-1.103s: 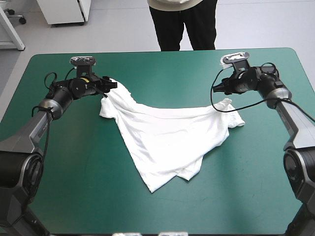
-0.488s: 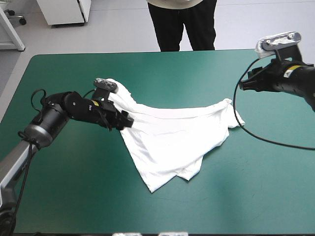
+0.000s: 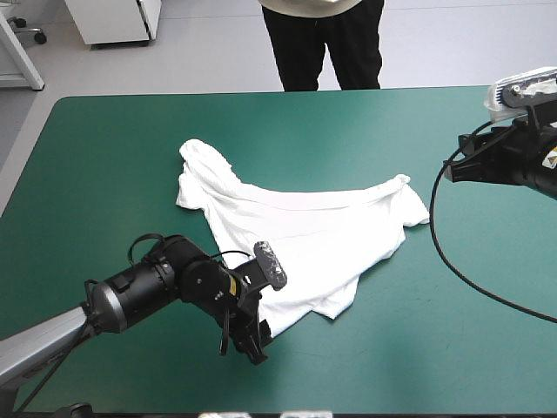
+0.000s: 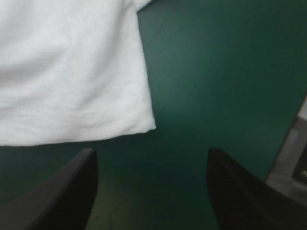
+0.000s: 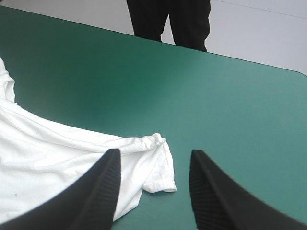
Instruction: Fold the cloth
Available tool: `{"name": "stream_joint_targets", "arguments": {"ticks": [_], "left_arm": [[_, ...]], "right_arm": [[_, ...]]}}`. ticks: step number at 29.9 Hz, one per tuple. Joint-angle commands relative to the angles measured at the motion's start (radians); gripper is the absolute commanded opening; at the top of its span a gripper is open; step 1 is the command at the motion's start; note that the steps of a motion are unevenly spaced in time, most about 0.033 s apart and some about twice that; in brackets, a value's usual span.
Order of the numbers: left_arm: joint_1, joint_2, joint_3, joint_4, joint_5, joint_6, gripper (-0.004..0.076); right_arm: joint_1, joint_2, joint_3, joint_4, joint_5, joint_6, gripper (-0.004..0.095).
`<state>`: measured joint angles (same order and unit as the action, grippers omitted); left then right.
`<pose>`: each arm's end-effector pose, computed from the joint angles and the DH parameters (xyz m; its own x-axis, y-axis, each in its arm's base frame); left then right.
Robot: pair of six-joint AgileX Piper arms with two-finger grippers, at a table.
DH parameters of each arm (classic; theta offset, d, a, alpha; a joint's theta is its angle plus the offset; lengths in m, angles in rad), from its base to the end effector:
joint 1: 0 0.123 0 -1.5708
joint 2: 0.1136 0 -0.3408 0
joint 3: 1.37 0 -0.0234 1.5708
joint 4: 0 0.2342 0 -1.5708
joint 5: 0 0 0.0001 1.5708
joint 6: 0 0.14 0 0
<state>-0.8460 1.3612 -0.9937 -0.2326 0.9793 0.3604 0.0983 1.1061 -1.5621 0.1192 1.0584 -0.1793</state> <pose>0.1407 -0.1993 0.2896 -0.4361 0.8286 -0.3511 0.8976 0.4282 -0.1044 0.1902 0.0333 0.5158 -0.4616 -0.1658 -0.8715 -0.2449 0.9680 -0.0545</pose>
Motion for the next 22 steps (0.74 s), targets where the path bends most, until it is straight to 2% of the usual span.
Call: {"name": "stream_joint_targets", "arguments": {"ticks": [1,3,11,19,21,22], "left_arm": [[-0.05,-0.002,0.0,0.121,-0.099,-0.093,0.0473],[-0.05,0.017,0.007,0.121,-0.131,-0.103,0.0473],[-0.05,0.144,0.009,0.087,-0.153,-0.072,0.0473],[-0.05,0.268,0.011,0.094,-0.194,-0.08,0.0468],[-0.05,0.276,0.011,0.094,-0.183,-0.093,0.0415],[-0.05,0.276,0.011,0.094,-0.176,-0.103,0.0356]], "right_arm": [[-0.006,-0.008,-0.027,0.021,-0.063,0.0,0.0423],[-0.006,-0.008,-0.027,0.024,-0.065,0.0,0.0423],[-0.006,-0.008,-0.027,0.022,-0.062,0.0,0.0423],[-0.006,-0.008,-0.015,-0.042,-0.052,0.0,0.0423],[-0.006,-0.005,-0.002,-0.074,-0.052,0.008,0.0422],[-0.006,0.0,0.004,-0.083,-0.05,0.014,0.0422]]}}
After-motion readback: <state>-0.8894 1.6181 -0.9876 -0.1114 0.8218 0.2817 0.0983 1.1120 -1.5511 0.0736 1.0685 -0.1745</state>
